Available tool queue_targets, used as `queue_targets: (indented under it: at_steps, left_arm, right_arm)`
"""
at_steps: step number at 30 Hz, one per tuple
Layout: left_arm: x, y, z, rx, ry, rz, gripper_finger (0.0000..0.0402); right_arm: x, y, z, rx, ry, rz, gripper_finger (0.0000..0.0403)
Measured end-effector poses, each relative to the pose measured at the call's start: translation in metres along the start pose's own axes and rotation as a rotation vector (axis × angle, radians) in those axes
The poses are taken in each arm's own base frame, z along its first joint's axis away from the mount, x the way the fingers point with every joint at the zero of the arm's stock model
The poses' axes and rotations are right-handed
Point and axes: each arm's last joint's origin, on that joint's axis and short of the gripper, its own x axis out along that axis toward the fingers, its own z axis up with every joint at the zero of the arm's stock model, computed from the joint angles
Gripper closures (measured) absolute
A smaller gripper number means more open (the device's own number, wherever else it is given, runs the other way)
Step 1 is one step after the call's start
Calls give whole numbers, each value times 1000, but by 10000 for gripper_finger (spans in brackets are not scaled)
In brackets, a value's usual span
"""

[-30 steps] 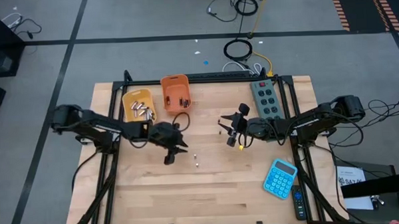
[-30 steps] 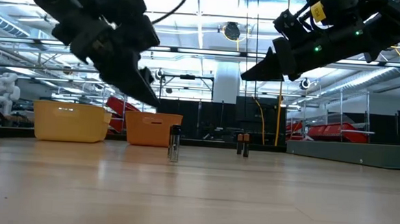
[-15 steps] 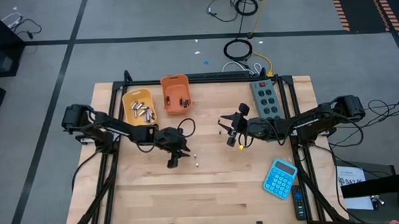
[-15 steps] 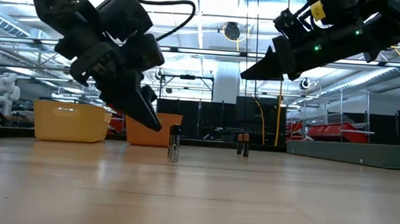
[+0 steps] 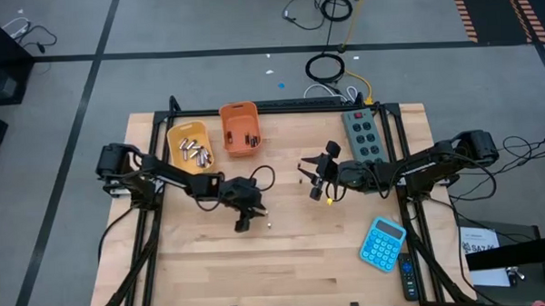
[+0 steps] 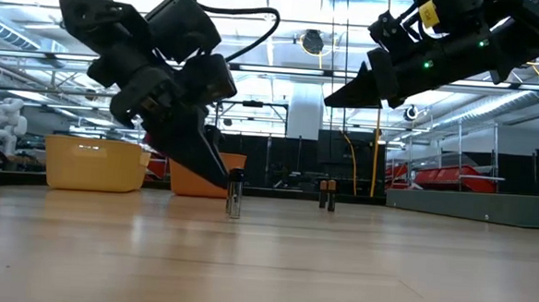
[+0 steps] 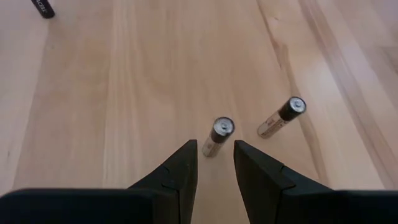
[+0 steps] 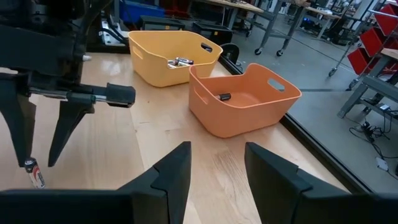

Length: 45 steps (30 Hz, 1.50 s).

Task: Sort batteries
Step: Put the silver battery into the yellow bin

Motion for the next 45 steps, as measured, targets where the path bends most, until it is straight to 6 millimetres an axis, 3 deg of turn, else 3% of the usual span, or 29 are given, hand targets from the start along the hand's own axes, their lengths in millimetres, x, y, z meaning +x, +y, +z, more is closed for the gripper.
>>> queue_targets:
  at_steps: [40,45]
  left_arm:
    - [2,0,7,91,-66,-5,288]
    - [2,0,7,98,-68,-7,312]
  right_arm:
    - [0,0,0,3,1,0,261]
    - [0,0,0,3,1,0,261]
